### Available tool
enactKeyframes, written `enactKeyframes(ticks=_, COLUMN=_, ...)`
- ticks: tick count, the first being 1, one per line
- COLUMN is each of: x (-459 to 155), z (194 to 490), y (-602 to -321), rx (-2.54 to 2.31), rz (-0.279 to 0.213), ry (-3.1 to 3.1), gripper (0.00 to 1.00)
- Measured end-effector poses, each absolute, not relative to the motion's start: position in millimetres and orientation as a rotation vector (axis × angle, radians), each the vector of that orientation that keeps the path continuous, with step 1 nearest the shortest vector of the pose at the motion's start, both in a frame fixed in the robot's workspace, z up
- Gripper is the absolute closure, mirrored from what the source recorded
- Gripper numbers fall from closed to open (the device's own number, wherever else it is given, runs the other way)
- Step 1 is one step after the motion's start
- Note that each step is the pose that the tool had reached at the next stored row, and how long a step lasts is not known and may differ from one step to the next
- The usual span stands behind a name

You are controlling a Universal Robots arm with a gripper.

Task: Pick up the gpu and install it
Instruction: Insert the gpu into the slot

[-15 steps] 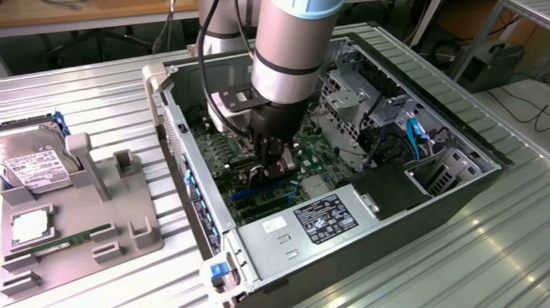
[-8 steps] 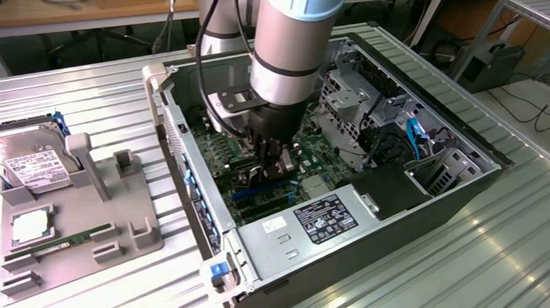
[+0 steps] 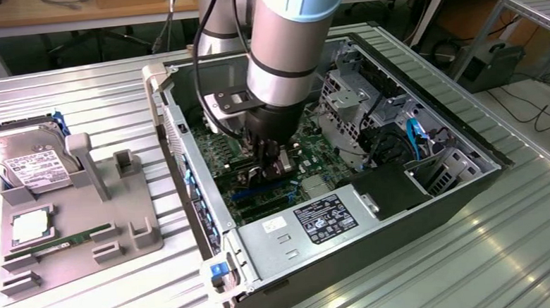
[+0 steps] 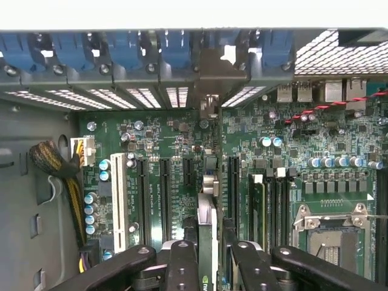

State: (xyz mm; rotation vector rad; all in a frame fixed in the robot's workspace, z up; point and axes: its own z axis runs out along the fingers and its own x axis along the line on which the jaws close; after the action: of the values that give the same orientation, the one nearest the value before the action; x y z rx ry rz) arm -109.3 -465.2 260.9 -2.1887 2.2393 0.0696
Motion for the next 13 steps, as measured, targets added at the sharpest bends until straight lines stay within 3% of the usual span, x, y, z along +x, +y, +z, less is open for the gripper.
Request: enactKeyframes(ticks=13, x=-110.9, z=254.5, y=-465.1, rx=-2.193, rz=0.07, ry=2.235, gripper=0.74)
